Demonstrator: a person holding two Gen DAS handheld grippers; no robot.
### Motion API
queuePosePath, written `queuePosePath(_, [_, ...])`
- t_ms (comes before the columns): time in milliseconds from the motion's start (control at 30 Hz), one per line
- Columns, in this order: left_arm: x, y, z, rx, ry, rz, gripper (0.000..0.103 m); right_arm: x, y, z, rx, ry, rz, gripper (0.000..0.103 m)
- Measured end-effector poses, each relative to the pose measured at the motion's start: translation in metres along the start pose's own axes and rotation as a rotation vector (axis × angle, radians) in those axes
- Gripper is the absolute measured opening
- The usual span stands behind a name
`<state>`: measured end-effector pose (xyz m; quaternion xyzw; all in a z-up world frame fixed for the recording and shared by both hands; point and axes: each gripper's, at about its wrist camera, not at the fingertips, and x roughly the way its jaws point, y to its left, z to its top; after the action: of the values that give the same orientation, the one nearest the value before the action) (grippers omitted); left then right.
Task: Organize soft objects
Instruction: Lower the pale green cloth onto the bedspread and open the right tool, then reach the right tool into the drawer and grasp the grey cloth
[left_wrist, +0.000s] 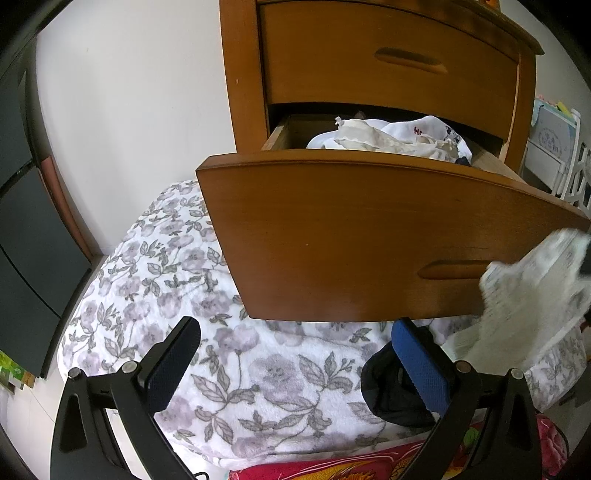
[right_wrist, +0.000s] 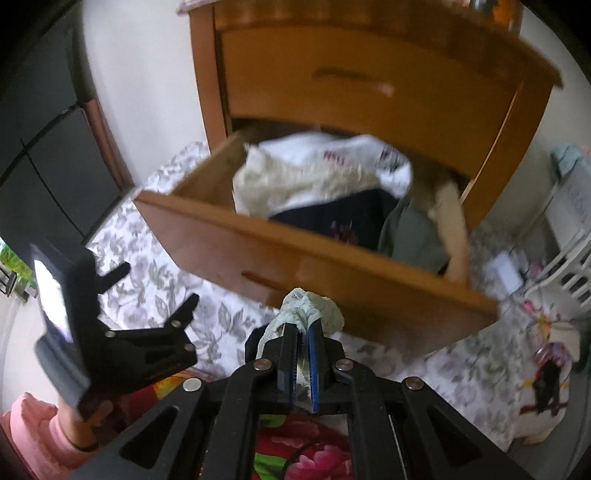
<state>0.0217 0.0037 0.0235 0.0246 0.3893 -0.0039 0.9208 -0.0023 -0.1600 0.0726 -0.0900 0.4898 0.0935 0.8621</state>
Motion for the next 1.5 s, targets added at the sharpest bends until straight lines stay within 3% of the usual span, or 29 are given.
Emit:
queuePosePath(233, [0.002,0.0,-0.001,0.001,0.004,-0.001,0.103,0.033,-0.001,-0.008,0.046,0.083,0.036,0.006])
queuePosePath(300, [0.002,0.0,-0.001,0.0,0.004,-0.001,0.103,0.037,0.001,-0.006,0.047,0.094,0.042,0.011])
queuePosePath(433, [0.001,-0.001,-0.001,0.0,0.004,-0.001,0.103,0.04,0.003,-0.008,0.043,0.108,0.029,0.057])
queuePosePath(533, [0.001,-0.001,-0.001,0.0,0.004,-0.001,0.103,0.041,0.003,-0.008,0.035,0.11,0.027,0.059])
queuePosePath(600, [0.001,-0.001,-0.001,0.0,0.003,-0.001,0.103,0.043,0.002,-0.008,0.037,0.121,0.03,0.066])
queuePosePath(800, [0.001,0.0,-0.001,-0.001,0.002,-0.001,0.103,0.046,0.002,-0.009,0.039,0.135,0.027,0.09])
queuePosePath(867, [0.001,0.0,-0.001,-0.001,0.002,-0.001,0.103,0.045,0.002,-0.009,0.041,0.135,0.023,0.103])
queuePosePath(1200, [0.001,0.0,-0.001,-0.002,0.002,-0.002,0.103,0.041,-0.004,-0.009,0.051,0.116,0.01,0.103])
queuePosePath(1500, [0.0,-0.002,0.0,0.002,-0.002,-0.001,0.103,0.02,-0.013,-0.002,0.061,0.012,-0.01,0.103])
